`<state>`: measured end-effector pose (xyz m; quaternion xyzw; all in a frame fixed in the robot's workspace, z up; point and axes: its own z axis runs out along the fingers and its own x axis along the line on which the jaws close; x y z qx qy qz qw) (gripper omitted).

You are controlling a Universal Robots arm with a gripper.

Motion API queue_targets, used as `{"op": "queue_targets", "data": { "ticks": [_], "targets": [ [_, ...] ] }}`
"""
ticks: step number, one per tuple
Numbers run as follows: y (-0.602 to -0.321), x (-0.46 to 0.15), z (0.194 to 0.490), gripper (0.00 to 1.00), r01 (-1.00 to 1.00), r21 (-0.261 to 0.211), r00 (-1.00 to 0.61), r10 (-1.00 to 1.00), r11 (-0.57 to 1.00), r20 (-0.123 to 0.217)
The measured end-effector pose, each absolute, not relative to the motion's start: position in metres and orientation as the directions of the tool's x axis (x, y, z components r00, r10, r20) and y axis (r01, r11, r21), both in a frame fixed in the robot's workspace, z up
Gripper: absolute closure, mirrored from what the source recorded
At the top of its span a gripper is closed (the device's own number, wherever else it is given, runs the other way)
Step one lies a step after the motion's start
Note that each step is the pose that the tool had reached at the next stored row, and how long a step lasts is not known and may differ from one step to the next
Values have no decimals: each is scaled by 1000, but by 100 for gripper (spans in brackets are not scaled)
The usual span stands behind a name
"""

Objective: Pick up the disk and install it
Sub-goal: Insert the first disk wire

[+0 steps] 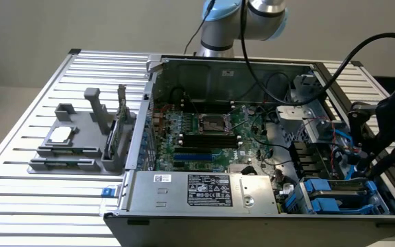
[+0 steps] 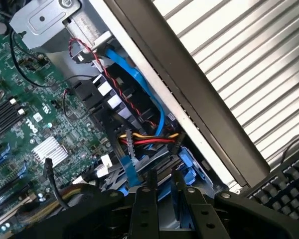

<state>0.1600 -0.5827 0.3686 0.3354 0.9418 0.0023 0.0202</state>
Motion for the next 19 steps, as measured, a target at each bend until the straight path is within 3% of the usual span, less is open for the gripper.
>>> {"op": "queue_targets", "data": {
  "ticks": [19],
  "targets": [
    [-582, 169, 352, 74, 789, 18, -614, 789, 614, -37]
  ]
}}
